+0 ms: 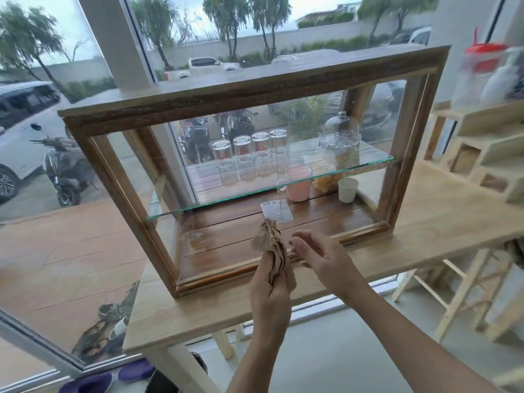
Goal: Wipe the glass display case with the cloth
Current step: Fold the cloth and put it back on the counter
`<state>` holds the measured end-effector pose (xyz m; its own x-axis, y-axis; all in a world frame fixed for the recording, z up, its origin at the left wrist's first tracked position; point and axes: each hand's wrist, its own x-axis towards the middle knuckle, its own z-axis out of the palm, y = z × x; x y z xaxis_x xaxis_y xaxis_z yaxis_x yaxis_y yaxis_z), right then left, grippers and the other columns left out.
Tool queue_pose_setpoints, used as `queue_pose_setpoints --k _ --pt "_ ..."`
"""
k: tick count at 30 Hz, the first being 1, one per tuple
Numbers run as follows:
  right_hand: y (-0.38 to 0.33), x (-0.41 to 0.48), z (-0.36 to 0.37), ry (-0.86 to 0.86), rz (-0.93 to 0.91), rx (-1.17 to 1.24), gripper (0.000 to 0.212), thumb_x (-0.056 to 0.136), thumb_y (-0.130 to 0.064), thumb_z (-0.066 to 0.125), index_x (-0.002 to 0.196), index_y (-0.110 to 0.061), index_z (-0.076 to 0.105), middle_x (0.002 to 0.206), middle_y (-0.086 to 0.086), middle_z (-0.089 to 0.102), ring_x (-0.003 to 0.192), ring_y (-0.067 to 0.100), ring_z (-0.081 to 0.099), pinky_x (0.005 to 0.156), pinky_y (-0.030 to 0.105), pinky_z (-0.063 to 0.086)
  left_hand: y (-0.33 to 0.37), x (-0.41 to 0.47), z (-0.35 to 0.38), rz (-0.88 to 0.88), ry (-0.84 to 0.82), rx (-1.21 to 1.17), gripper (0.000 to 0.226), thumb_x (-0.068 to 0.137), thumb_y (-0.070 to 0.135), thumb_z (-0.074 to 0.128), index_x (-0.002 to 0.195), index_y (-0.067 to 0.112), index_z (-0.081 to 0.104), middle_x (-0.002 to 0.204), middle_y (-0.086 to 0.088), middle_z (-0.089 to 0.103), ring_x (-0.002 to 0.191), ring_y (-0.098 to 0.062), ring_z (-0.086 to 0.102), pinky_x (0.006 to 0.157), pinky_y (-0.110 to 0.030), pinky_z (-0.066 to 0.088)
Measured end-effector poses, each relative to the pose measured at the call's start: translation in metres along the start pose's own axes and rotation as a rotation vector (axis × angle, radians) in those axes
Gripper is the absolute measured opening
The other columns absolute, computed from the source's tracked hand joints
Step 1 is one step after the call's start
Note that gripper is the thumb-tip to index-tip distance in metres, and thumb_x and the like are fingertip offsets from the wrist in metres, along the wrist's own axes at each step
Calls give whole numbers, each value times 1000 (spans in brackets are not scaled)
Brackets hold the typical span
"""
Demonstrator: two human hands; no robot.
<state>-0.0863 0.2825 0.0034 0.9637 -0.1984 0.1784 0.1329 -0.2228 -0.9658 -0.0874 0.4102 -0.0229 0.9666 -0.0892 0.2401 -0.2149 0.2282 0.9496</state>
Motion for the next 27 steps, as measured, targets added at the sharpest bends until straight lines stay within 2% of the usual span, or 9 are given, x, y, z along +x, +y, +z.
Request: queue_pose_setpoints --k 3,5,7,10,13,16,21,24,27 --pt "-12 -9 -11 26 65 172 21 91 -35 62 103 -22 73 92 3 75 93 21 71 79 36 59 -8 -1 12 89 -104 164 41 92 -14 46 112 16 66 73 9 52 66 -13 41 60 -33 37" --pt "-16 -15 -22 61 82 205 19 92 -28 63 102 -15 73 91 10 75 88 22 72 77 40 60 -9 -3 23 127 -165 225 25 92 4 56 107 22 65 70 13 51 64 -10 43 60 -30 38" --pt "-17 -20 -36 97 90 229 17 92 -22 63 100 -10 73 89 13 74 83 21 71 75 42 61 -5 -4 36 103 -220 219 3 91 27 60 91 29 62 64 7 48 61 -16 41 58 -35 36" --pt "-16 -25 -60 134 123 277 17 94 -18 61 100 -6 72 88 10 75 85 22 72 73 40 61 -6 1 59 53 -206 222 26 87 49 63 73 27 59 59 -11 50 55 -33 44 52 -48 38" --pt "-11 -26 -89 181 153 324 18 95 -16 58 99 -7 73 89 9 75 88 22 73 74 43 60 -9 7 89 45 -154 220 33 86 49 64 69 22 60 56 -10 54 52 -36 47 51 -52 42" --pt "-7 -25 -124 206 173 371 22 96 -22 57 98 -8 73 94 14 75 93 28 73 76 47 59 -14 9 124 37 -152 217 31 91 40 57 67 20 60 54 1 52 52 -24 45 51 -48 44" --pt "0 -24 -189 217 168 386 36 79 -35 71 96 -3 72 86 12 73 80 22 71 71 44 59 -21 5 187 28 -318 198 39 94 47 52 64 22 55 55 -9 48 53 -22 42 51 -43 35" --pt "10 -24 -227 286 167 399 31 84 -29 71 92 0 69 77 11 69 73 22 65 64 38 57 -23 2 226 31 -374 200 35 98 42 53 75 20 65 59 2 54 57 -20 49 55 -36 39" --pt "21 -23 -262 334 182 408 21 93 -21 61 93 -1 69 76 11 68 75 24 65 66 42 58 -23 -1 261 4 -366 175 34 101 38 56 80 15 70 57 0 50 52 -21 47 47 -31 39"
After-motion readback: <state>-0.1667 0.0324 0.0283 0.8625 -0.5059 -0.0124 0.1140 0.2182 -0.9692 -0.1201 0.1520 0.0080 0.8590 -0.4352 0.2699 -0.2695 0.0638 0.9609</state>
